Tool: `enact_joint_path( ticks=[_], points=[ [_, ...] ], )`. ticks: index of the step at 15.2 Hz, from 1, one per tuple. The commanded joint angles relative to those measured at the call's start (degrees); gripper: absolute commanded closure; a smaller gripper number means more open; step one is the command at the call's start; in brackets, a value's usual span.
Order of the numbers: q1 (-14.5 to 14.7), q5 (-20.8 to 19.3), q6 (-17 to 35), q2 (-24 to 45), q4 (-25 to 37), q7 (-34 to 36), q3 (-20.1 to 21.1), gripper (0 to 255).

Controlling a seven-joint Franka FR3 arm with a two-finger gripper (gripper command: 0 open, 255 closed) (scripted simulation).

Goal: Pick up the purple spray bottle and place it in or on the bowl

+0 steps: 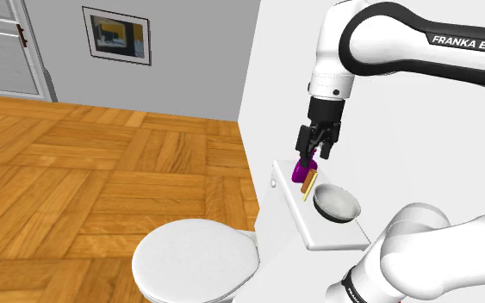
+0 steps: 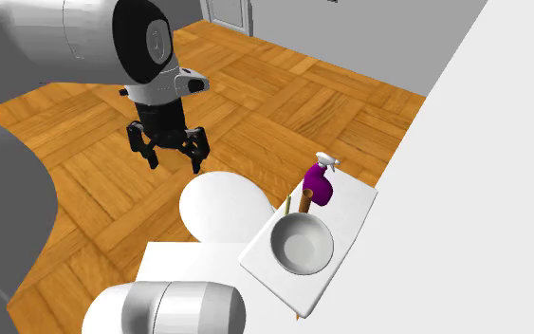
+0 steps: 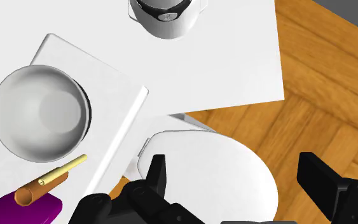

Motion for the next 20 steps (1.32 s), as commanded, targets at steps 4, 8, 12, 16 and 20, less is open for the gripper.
enact_joint_path(
  ticks=[4,8,12,16,20],
  points=[
    [-0.2,-3.4,2.8,-5.6,-5.3,-8.0,-4.6,0],
    [-1.2,-8.5,6.9,-11.3,-11.0,-19.0,-11.7,0],
    [-4.1,-12.9,12.1,-13.9,-14.9,-31.4,-18.7,0],
    [-7.1,-16.1,18.4,-12.7,-16.7,-44.6,-26.3,0],
    [-7.8,-17.8,25.5,-8.0,-16.1,-57.7,-34.8,0]
  ],
)
